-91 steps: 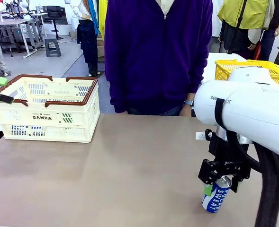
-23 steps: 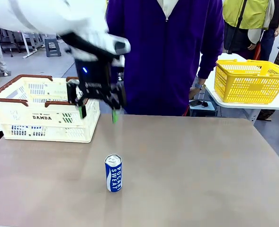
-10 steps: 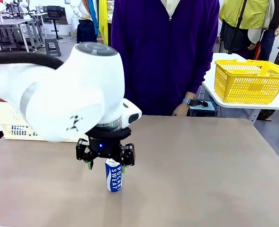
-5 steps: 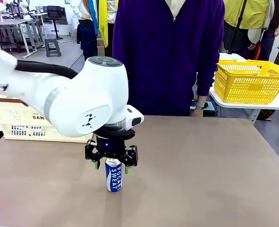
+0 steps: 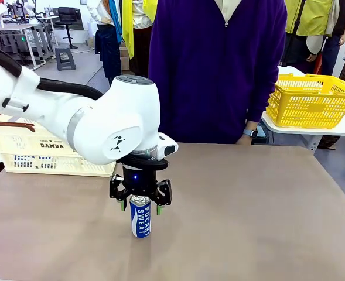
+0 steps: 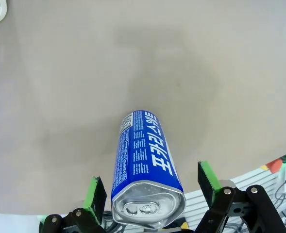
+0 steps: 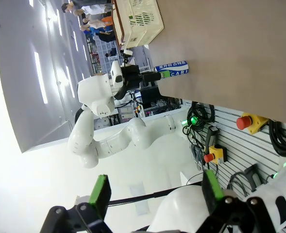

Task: Place the drinks into the Shopping basket.
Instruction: Pick up one drink and place it into the Shopping basket.

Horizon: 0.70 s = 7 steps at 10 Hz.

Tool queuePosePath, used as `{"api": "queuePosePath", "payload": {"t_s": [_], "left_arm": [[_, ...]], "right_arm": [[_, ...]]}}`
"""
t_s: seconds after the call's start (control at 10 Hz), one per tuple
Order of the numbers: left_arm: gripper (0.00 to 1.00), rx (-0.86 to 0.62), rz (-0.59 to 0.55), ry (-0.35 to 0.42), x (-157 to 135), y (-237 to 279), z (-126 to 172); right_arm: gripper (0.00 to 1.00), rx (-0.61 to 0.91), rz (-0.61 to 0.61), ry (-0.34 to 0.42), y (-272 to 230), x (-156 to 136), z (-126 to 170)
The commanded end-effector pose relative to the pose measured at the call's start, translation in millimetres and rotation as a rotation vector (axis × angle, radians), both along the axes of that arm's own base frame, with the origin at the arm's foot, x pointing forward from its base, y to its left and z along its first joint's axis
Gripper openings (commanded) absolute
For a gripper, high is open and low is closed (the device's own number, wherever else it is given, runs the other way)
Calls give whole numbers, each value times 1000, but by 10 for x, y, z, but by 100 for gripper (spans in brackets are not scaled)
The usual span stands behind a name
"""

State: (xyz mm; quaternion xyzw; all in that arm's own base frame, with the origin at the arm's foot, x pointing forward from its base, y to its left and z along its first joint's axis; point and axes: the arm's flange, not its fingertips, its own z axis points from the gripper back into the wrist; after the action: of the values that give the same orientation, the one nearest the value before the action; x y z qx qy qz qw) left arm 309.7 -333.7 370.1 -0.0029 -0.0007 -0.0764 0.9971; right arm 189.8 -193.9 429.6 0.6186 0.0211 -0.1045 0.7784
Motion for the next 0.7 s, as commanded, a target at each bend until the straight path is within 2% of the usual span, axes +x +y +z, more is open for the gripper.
{"api": "queuePosePath", "payload": {"t_s": [0.0, 0.1, 0.2, 0.6], "left_arm": [[100, -7, -7, 7, 21, 10, 1], [40, -4, -4, 21, 27, 22, -16], [0, -8, -12, 28, 26, 23, -18], [0, 0, 2, 72, 41, 32, -14]], "right_arm": [[100, 15, -7, 3, 19, -16, 23], [100, 15, -7, 3, 19, -16, 23], [100, 15, -7, 3, 19, -16, 23], [100, 15, -7, 3, 19, -16, 23]]}}
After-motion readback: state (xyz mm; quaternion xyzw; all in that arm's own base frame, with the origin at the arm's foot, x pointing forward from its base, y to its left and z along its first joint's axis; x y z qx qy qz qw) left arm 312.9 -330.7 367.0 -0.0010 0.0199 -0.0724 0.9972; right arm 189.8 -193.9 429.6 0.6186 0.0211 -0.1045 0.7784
